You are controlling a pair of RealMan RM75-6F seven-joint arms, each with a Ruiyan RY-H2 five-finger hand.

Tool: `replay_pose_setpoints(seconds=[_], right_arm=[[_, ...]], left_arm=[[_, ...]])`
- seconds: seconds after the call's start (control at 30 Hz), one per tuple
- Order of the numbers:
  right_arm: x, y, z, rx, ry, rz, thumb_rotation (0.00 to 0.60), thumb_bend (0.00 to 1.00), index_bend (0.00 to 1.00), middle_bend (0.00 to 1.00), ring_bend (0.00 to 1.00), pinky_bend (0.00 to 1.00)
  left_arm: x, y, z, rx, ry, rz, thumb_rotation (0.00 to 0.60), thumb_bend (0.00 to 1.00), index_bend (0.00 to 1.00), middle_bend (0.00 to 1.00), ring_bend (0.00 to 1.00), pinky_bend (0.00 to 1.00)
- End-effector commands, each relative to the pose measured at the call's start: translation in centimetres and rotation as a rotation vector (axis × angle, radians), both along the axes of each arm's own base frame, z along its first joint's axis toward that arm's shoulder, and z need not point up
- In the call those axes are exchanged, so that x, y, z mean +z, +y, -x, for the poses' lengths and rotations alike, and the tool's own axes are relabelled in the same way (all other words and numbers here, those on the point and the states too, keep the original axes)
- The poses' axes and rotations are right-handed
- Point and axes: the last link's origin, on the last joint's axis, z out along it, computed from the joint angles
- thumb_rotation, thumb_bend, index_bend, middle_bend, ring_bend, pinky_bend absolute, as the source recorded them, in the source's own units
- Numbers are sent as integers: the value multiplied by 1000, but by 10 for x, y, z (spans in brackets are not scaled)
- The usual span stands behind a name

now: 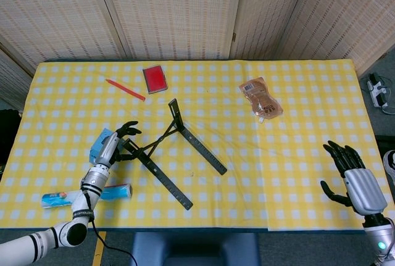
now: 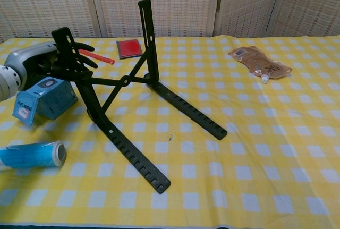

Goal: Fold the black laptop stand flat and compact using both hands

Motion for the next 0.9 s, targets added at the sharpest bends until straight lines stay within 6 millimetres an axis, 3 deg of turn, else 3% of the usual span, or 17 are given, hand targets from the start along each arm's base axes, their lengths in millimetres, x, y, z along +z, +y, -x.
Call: replay_pose_setpoints(seconds=[0.03,0.33,0.57,0.9], right_arm=[[0,0,0,-2,1,-2,600,416,0,71,88,35],[0,1,0,-4,1,3,600,416,0,71,88,35],[1,1,2,-9,0,3,600,416,0,71,87,35],[0,2,4,-18,1,-1,600,417,0,71,86,35]], left_arm=[[2,-7,2,-12,-16,14,600,208,179,329,262,75],[3,-9,-3,-46,-18,24,600,208,175,324,257,74],[-12,-7,7,-29,48,17,600,208,185,324,259,74],[-14,-9,27,-34,152,-17,600,208,224,324,268,68]])
